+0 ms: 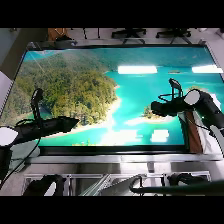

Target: Fold the shirts.

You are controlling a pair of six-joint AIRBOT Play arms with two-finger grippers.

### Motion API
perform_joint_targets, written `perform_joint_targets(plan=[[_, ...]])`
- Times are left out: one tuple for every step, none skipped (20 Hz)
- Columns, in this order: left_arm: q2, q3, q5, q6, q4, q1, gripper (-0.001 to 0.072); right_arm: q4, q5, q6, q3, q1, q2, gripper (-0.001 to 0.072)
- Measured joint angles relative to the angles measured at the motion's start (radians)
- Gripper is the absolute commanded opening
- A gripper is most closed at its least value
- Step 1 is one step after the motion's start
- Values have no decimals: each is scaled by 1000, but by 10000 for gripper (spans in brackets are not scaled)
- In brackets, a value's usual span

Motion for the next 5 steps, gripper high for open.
perform_joint_targets(plan=[[4,-10,14,0,0,-12,16,-1,0,0,-2,3,0,22],[7,-17,24,0,0,-20,16,0,0,0,-4,6,0,22],[9,-23,32,0,0,-26,16,0,0,0,-5,7,0,21],[10,-26,37,0,-1,-29,16,-1,0,0,-5,8,0,22],[11,-29,43,0,-1,-30,17,-1,-1,0,-6,9,0,22]])
